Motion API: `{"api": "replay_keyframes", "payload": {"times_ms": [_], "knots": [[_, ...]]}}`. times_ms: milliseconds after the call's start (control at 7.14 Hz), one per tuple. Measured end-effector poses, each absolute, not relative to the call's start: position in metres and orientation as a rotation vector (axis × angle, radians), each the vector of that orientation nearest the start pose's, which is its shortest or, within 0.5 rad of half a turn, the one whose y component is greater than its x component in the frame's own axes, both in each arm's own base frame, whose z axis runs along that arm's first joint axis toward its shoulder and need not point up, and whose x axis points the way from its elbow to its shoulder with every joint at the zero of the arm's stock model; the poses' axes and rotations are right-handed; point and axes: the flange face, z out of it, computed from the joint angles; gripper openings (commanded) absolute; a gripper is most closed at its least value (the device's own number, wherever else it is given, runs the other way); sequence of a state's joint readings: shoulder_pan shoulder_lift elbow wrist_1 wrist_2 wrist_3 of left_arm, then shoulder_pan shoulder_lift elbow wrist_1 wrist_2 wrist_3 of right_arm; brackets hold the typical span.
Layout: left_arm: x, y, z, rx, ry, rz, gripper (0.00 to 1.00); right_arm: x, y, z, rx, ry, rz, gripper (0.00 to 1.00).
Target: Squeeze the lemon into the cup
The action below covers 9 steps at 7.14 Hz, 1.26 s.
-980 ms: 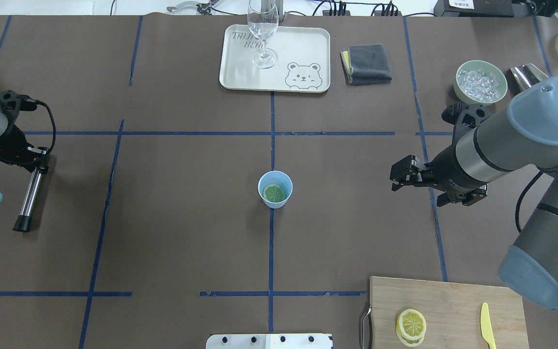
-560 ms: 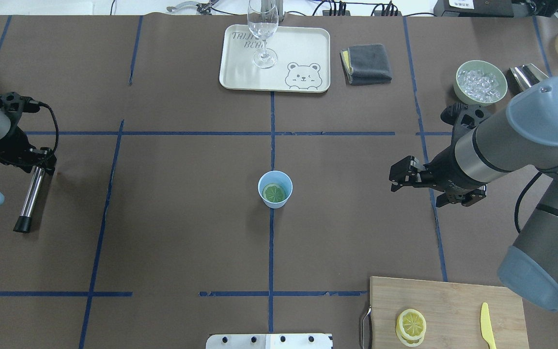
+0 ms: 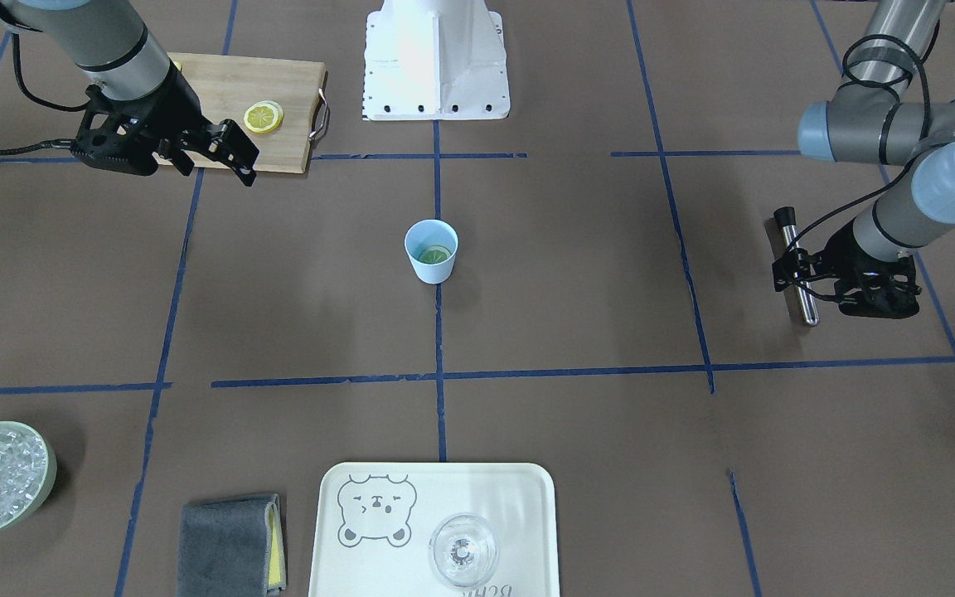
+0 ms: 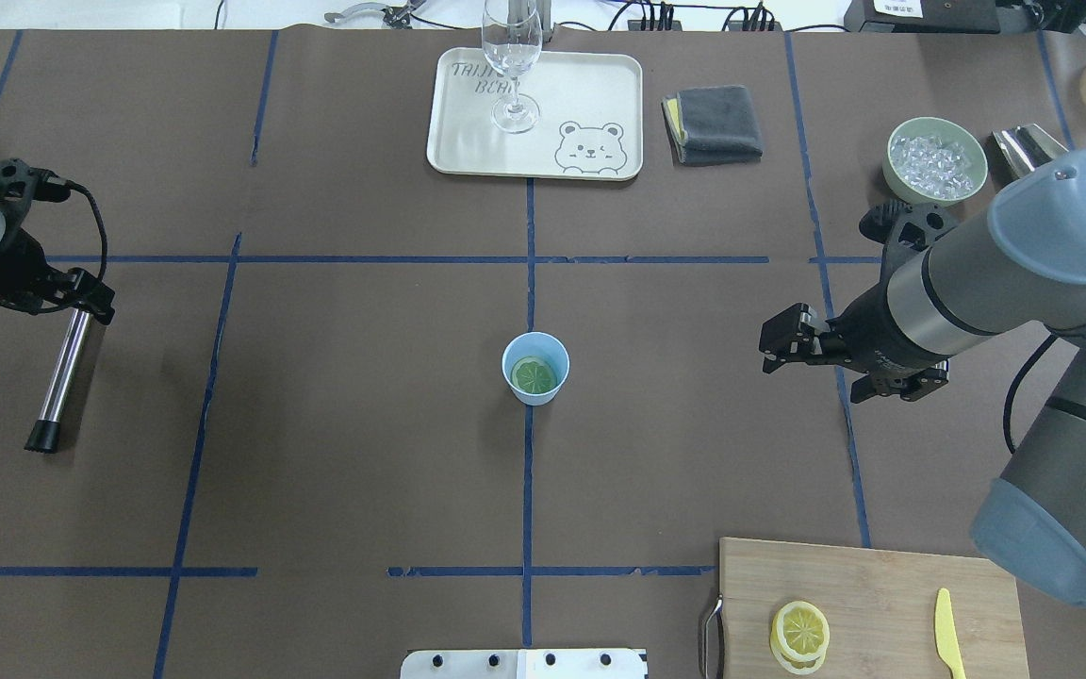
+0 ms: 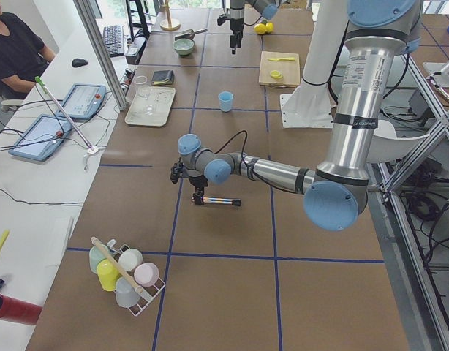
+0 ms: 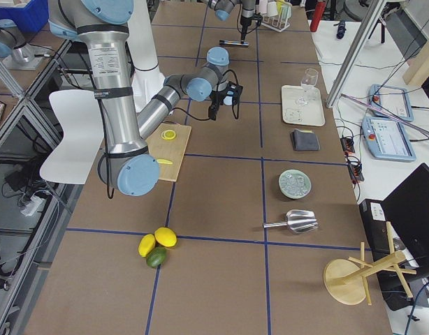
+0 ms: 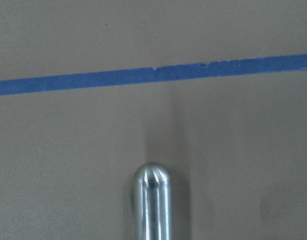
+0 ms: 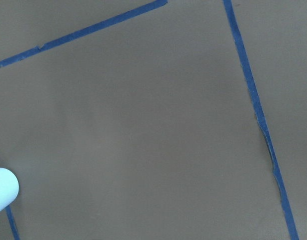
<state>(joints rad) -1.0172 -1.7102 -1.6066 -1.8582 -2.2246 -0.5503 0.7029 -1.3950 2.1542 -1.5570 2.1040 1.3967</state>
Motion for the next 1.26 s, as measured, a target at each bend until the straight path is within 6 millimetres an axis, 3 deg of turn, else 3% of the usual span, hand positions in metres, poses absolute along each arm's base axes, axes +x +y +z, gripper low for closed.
{"api": "replay_keyframes", "payload": {"times_ms": [280, 560, 980, 1260], "knots": [[0.171, -0.540, 0.528, 0.167, 0.785, 0.209, 1.00, -0.305, -0.381, 0.324, -0.125, -0.866, 0.271, 1.00], [0.097, -0.546, 0.535, 0.241, 0.797, 0.251, 1.00, -0.265, -0.394, 0.359, -0.079, -0.824, 0.222, 1.00], [-0.002, -0.544, 0.561, 0.234, 0.752, 0.265, 1.00, -0.174, -0.414, 0.423, -0.062, -0.799, 0.134, 1.00], [-0.040, -0.528, 0.583, 0.198, 0.773, 0.244, 1.00, -0.099, -0.419, 0.477, -0.033, -0.786, 0.080, 1.00]]}}
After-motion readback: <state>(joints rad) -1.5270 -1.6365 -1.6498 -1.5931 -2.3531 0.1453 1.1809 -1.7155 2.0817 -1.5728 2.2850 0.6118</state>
